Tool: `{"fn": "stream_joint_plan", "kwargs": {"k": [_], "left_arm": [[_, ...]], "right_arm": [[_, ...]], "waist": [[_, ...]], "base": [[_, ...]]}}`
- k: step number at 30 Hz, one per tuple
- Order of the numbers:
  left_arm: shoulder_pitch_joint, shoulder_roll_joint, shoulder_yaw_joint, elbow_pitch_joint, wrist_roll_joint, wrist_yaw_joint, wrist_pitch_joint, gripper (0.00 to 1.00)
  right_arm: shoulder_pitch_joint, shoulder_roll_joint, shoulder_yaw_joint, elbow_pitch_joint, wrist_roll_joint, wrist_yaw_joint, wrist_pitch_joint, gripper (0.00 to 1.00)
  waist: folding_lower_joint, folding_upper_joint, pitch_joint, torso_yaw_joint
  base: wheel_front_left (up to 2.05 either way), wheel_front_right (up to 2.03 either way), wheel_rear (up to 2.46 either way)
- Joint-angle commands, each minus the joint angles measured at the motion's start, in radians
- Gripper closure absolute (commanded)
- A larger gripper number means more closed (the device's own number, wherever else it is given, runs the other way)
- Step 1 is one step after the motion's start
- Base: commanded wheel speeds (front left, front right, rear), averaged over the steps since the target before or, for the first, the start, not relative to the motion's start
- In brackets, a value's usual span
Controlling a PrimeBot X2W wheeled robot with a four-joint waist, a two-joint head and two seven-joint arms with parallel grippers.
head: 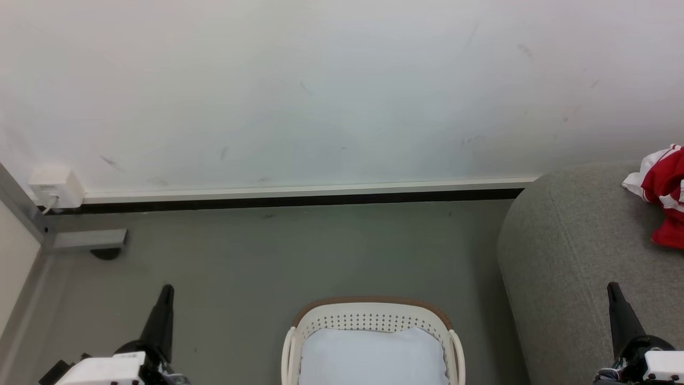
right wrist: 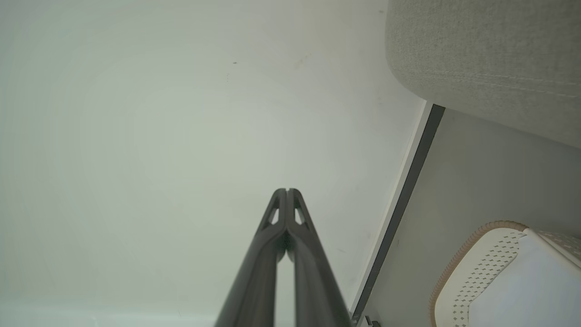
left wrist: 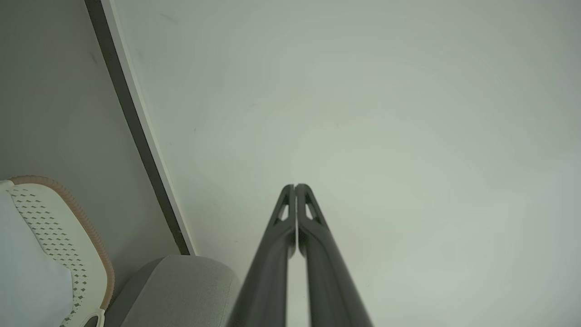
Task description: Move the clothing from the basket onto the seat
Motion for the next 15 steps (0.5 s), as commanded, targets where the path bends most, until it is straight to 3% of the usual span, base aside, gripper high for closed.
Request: {"fn": "stream_joint_plan", "kwargs": {"k": [1, 15], "left_arm": [[-0.007, 0.002, 0.003, -0.002, -0.012, -0.005, 0.005, 1.00], [-0.007, 0.002, 0.002, -0.002, -0.012, -0.005, 0.005, 1.00]], "right_arm": [[-0.006, -0.001, -0.003, -0.006, 0.001, -0.002, 0.004, 1.00], [-0.006, -0.001, -0.003, -0.006, 0.001, -0.002, 0.004, 1.00]], "waist": [[0.0000, -0.0001, 0.000, 0.000], [0.0000, -0.0001, 0.000, 0.000]], "base": [[0.00, 0.00, 0.00], [0.00, 0.00, 0.00]]}}
